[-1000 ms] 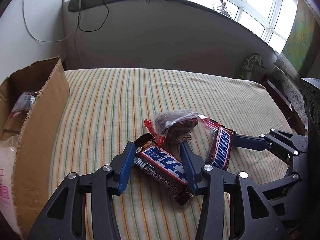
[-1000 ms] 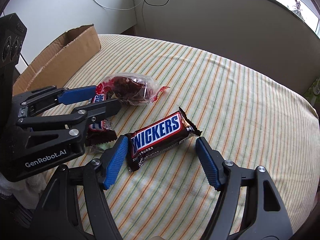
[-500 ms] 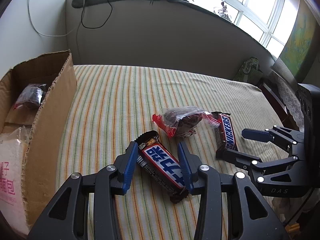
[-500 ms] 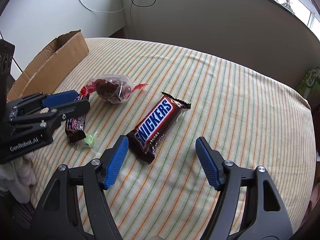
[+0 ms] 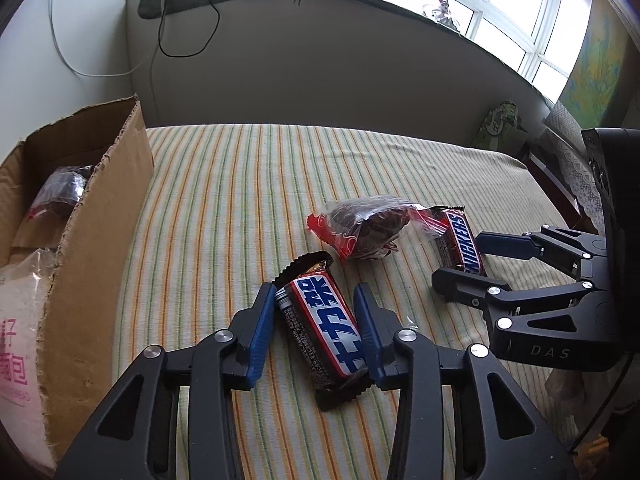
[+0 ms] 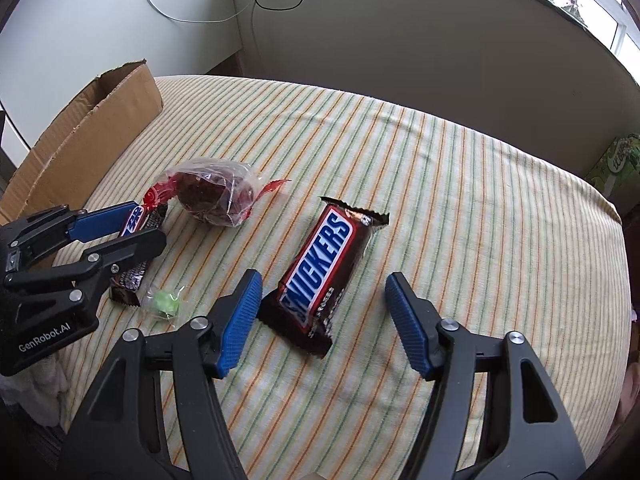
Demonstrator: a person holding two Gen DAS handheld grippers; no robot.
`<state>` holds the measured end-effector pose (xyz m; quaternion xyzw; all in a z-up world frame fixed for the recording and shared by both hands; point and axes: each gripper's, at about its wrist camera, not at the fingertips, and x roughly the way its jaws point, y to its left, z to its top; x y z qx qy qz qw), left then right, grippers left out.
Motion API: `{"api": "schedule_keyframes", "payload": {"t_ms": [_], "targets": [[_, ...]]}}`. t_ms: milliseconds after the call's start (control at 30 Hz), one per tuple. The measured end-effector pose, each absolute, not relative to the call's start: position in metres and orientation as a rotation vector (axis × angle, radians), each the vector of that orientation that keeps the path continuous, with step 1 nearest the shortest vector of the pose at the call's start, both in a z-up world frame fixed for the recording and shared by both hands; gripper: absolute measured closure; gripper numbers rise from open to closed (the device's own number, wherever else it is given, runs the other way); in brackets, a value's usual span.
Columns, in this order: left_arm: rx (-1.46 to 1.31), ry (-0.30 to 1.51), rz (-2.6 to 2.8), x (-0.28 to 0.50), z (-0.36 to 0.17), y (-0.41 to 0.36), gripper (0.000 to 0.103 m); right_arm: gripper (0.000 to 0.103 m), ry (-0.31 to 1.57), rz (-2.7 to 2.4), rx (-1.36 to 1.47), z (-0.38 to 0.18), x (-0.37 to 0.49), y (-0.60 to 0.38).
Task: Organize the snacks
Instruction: 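Grasp the small blue-lettered Snickers bar with the left tool while the right tool grasps the large Snickers bar, then carry both Snickers bars up and over the cardboard box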
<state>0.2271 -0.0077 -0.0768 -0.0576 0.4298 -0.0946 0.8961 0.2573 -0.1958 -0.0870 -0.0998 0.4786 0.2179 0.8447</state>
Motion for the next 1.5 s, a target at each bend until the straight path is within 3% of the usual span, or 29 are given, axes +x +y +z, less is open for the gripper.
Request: {"api": "schedule_keyframes", "payload": {"t_ms": [200,433,567,933,1500], "targets": [[-0.144,0.887,-0.193,0.227,-0.077,0.001,0.074,0.055,1.007,0.449,-0.21,-0.086,0.263,-0.199],[-0.118,0.886,-0.194,0.226,-0.077,-0.003,0.074,0.054,1.008,0.443,-0.222,-0.085,0.271,-0.187],[-0.114,0.88,-0.194,0.225,-0.076,-0.004,0.074,0.072,0.999,0.431,-0.188,-0.085,0.28,-0.185],[-0.138,0.836,-0.199,0.214,-0.065,0.0,0.075,0.073,0.983,0.437,-0.103,-0.076,0.271,-0.203],[-0.21,0.706,-0.215,0.189,-0.025,0.032,0.075,0.073,0.871,0.507,-0.114,-0.019,0.232,-0.175]]}}
